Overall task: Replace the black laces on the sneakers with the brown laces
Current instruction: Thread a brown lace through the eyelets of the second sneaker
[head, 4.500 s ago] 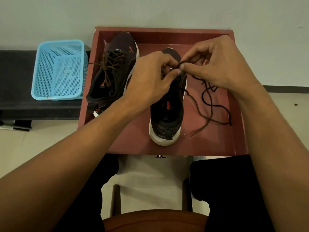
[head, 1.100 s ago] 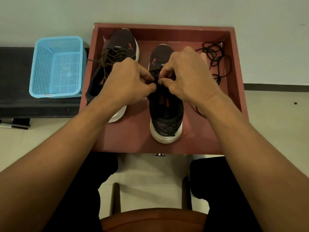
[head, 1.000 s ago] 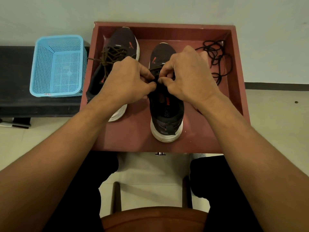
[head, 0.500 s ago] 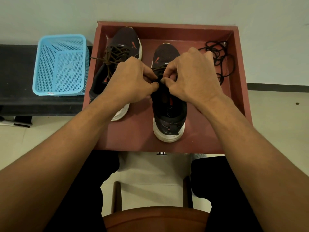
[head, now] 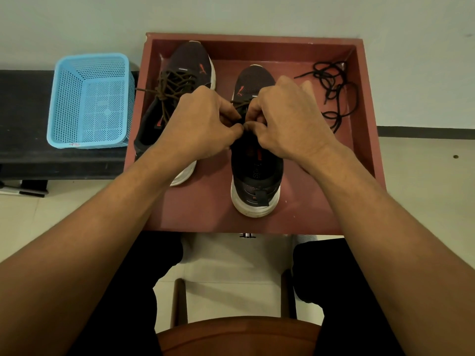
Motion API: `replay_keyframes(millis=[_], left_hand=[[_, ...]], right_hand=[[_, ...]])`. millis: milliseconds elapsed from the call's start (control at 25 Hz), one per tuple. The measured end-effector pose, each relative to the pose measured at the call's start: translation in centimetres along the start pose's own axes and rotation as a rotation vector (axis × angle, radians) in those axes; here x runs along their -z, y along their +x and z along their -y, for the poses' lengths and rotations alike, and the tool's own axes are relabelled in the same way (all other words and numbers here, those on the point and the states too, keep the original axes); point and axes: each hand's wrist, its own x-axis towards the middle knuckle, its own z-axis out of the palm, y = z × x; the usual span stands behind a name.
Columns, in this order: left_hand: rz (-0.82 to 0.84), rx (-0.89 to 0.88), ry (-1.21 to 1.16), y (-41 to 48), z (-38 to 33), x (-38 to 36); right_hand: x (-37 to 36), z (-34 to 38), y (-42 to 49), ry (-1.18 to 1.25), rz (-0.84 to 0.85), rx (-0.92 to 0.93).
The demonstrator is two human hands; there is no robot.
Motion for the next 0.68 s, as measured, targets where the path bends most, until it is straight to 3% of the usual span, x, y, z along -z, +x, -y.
replay_keyframes(millis=[400, 680], left_hand=[[-0.032, -0.052, 0.005, -0.5, -0.8, -1.3], [-0.052, -0.001, -0.006, -0.5, -0.8, -1.2]], right_hand=[[0.4, -1.3, 0.0, -0.024, 0.087, 0.001], [0.5, -2.5, 0.6, 0.126, 0.142, 0.066]])
